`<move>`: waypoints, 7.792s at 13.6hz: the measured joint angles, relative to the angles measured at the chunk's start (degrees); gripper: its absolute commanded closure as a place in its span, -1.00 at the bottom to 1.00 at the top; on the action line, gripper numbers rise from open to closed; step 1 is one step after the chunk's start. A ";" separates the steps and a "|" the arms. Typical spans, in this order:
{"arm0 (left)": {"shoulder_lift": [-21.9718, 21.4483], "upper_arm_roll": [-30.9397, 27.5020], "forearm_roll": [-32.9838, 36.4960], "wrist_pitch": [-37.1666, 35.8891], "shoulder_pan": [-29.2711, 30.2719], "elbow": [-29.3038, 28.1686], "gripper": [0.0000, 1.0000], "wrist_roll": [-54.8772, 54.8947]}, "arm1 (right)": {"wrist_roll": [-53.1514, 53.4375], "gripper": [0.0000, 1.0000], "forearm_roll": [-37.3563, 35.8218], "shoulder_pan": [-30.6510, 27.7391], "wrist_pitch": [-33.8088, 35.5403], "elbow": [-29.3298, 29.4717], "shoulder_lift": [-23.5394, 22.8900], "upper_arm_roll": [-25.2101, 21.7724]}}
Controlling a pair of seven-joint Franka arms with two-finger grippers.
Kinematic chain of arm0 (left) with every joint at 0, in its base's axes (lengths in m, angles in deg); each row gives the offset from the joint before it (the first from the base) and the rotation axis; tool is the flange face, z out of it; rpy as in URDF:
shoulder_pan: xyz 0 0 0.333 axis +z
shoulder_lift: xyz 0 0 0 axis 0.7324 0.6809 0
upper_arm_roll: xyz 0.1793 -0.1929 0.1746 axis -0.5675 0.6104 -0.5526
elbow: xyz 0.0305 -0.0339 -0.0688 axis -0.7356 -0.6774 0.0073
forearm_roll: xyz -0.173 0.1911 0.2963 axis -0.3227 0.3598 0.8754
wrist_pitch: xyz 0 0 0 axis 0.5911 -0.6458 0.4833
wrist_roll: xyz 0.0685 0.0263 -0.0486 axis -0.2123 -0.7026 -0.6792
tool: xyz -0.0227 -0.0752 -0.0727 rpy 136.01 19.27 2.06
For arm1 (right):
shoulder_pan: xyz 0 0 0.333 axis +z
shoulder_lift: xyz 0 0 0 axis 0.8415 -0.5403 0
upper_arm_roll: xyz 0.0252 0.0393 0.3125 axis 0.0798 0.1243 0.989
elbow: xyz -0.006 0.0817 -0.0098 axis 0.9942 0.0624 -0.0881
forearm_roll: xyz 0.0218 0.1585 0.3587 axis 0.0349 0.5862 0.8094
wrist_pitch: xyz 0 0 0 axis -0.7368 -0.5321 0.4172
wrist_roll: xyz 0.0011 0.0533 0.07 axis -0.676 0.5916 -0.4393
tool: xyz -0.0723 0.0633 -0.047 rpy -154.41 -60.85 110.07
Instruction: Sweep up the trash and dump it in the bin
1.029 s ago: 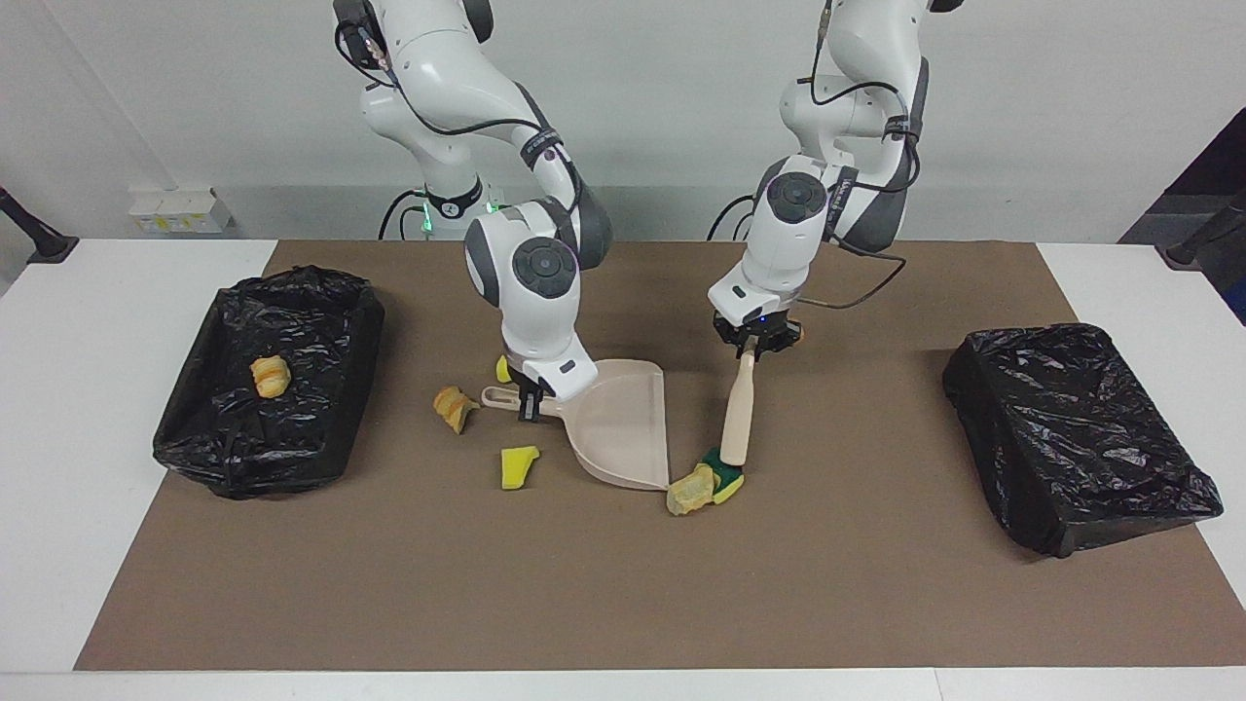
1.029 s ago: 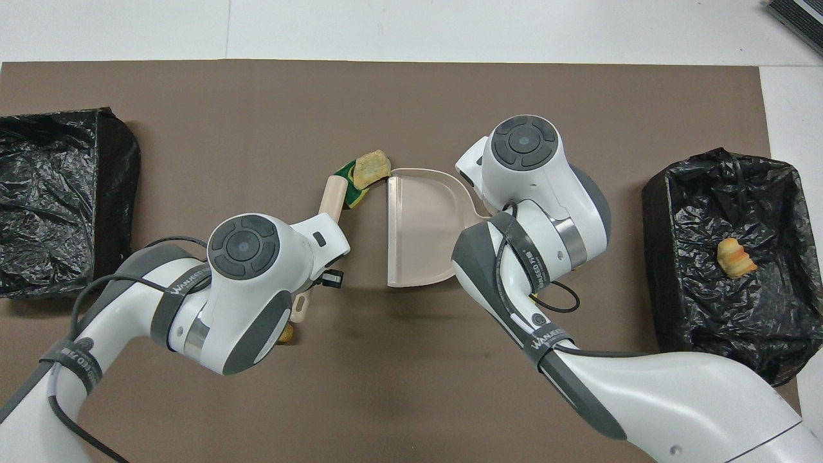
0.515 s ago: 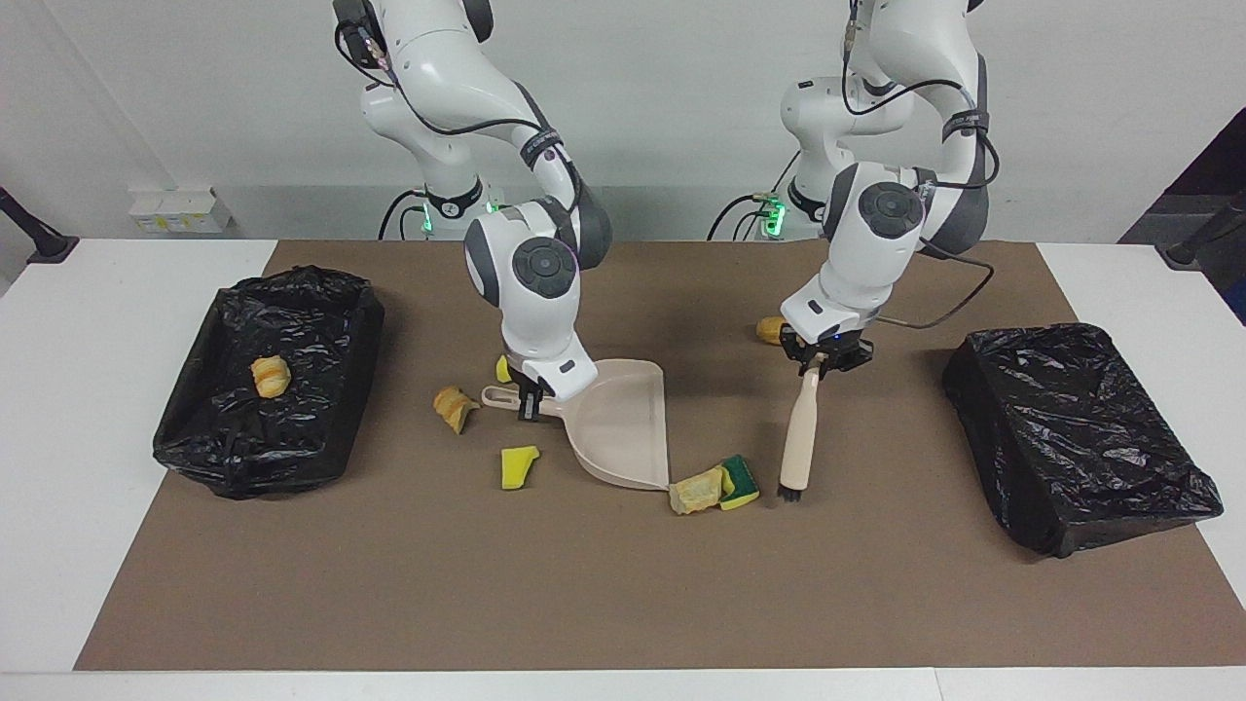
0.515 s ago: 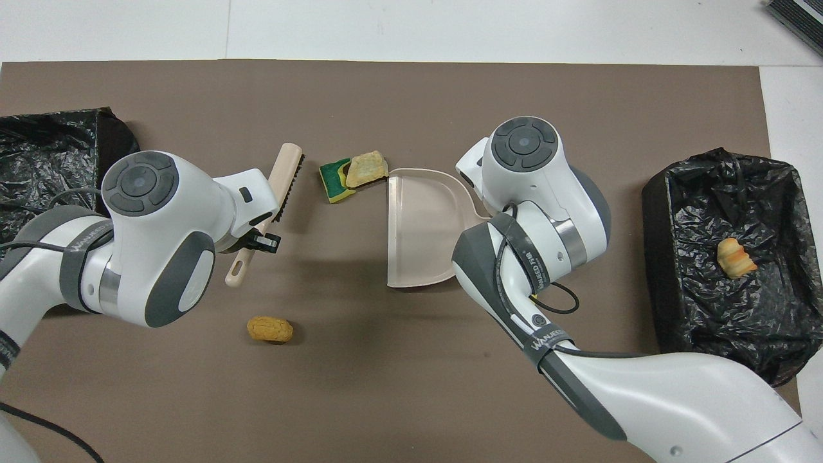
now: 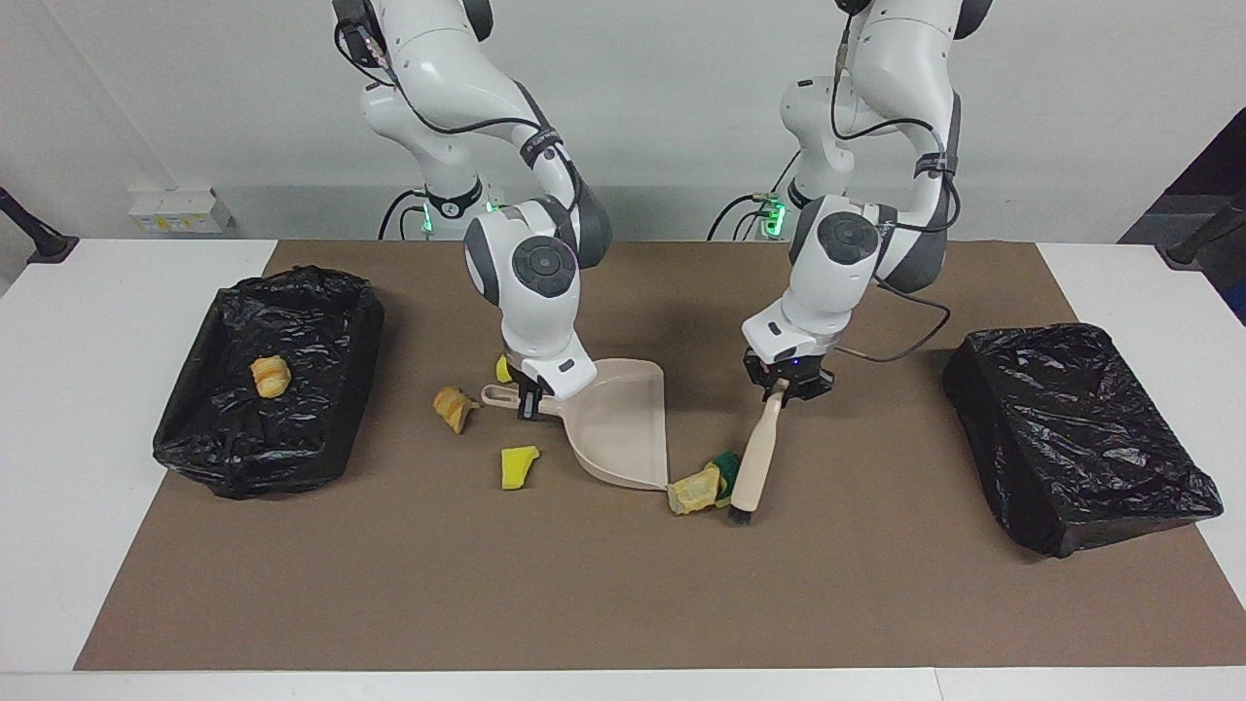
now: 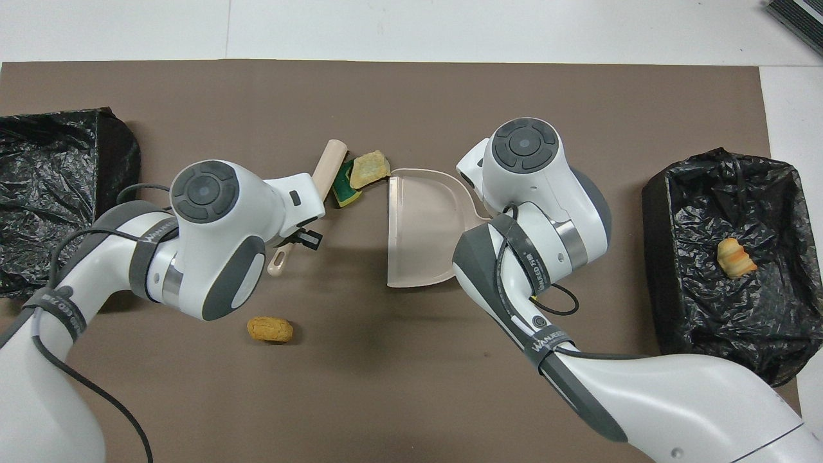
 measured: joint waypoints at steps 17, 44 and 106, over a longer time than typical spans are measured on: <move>-11.38 -1.06 -8.39 -16.25 -7.87 1.02 1.00 -7.30 | 0.67 1.00 0.00 -0.04 -0.20 -0.38 0.12 -0.02; -22.26 -0.33 -17.64 -9.35 -9.74 -24.34 1.00 -84.19 | 0.67 1.00 0.00 -0.05 -1.00 -1.10 0.33 -0.02; -23.65 -1.70 -12.56 -5.48 -18.08 -19.80 -1.00 -51.57 | -39.27 1.00 -26.94 -40.47 -2.88 -10.51 18.76 -0.30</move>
